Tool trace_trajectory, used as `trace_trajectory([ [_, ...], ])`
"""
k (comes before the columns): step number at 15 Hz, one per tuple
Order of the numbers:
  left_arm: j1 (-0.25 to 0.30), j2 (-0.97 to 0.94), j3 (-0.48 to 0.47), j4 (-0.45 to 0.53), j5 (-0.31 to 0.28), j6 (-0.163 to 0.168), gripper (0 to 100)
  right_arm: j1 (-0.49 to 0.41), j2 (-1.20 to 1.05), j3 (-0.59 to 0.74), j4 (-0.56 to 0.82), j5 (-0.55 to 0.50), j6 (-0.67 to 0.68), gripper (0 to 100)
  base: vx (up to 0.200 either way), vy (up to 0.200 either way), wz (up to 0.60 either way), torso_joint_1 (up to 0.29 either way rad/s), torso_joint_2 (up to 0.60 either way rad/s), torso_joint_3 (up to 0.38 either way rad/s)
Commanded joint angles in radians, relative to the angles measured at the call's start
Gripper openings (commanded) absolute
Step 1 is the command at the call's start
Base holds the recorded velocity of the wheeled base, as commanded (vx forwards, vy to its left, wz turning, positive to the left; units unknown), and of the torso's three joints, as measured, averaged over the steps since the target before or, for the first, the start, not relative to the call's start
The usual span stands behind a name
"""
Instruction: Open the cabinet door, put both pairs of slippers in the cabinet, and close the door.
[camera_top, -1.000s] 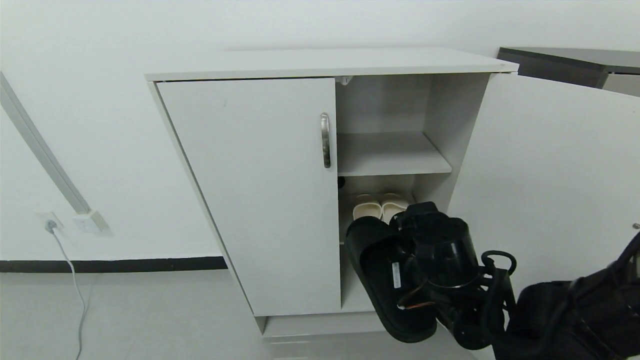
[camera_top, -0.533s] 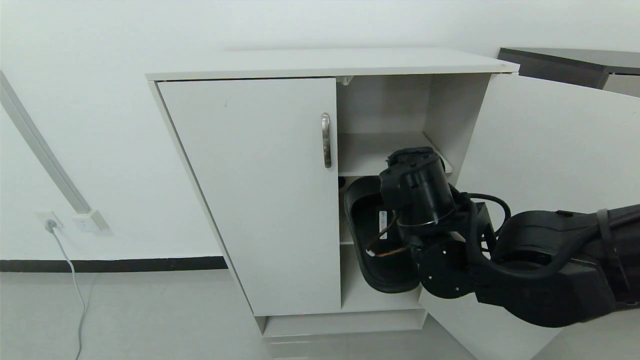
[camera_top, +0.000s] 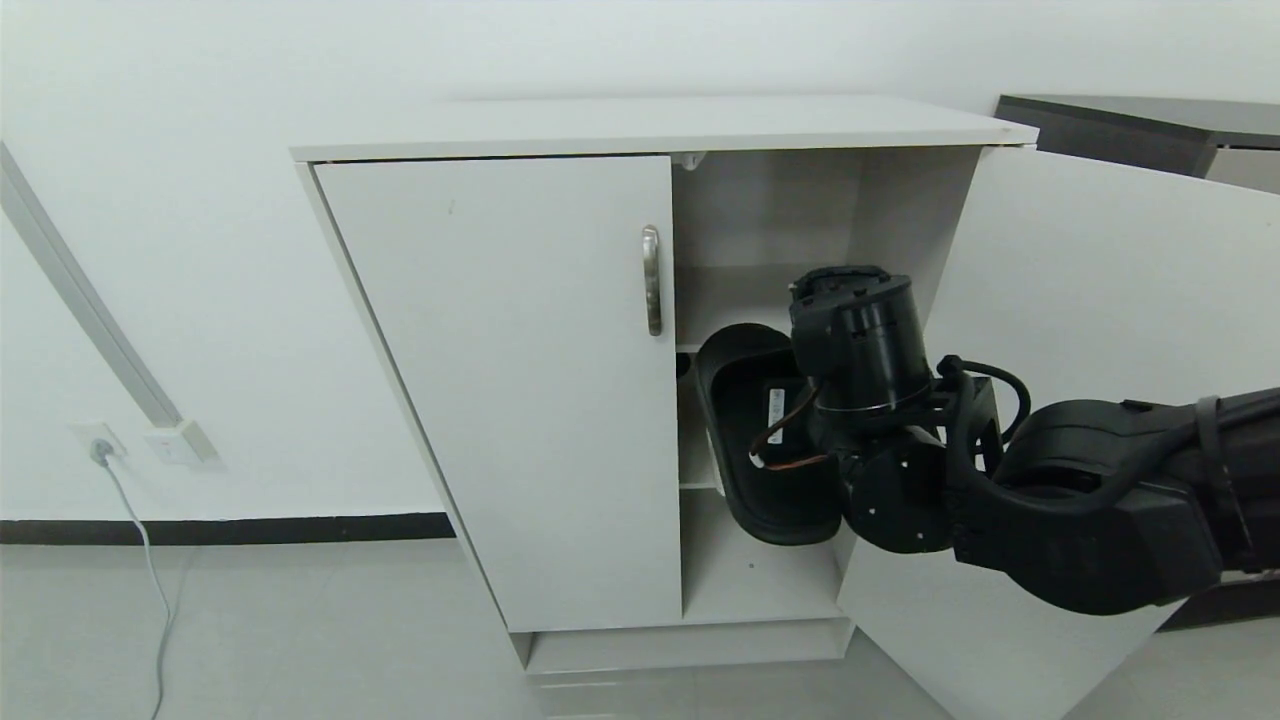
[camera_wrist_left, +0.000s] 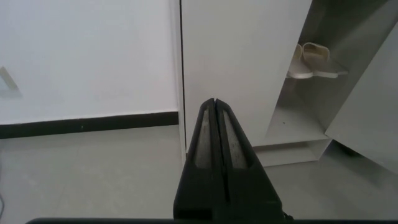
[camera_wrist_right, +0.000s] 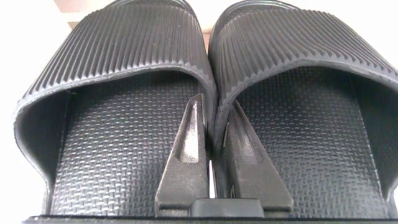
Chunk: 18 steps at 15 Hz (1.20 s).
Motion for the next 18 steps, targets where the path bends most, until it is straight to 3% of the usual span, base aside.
trace_trajectory([
  [1, 0.000, 0.001, 0.000, 0.000, 0.000, -0.001, 0, -0.001, 0.001, -0.001, -0.001, 0.000, -0.001, 0, 0.000, 0.000, 0.00, 0.000, 0.00, 0.000],
  [13, 0.000, 0.001, 0.000, 0.000, 0.000, -0.001, 0, -0.020, 0.008, -0.006, -0.001, 0.002, -0.007, 0, 0.183, 0.000, 0.00, 0.001, 0.00, 0.004],
  [18, 0.000, 0.001, 0.000, 0.000, 0.000, -0.001, 0, -0.070, 0.082, -0.092, -0.027, 0.062, -0.056, 0, 0.000, 0.000, 0.00, 0.000, 0.00, 0.000],
])
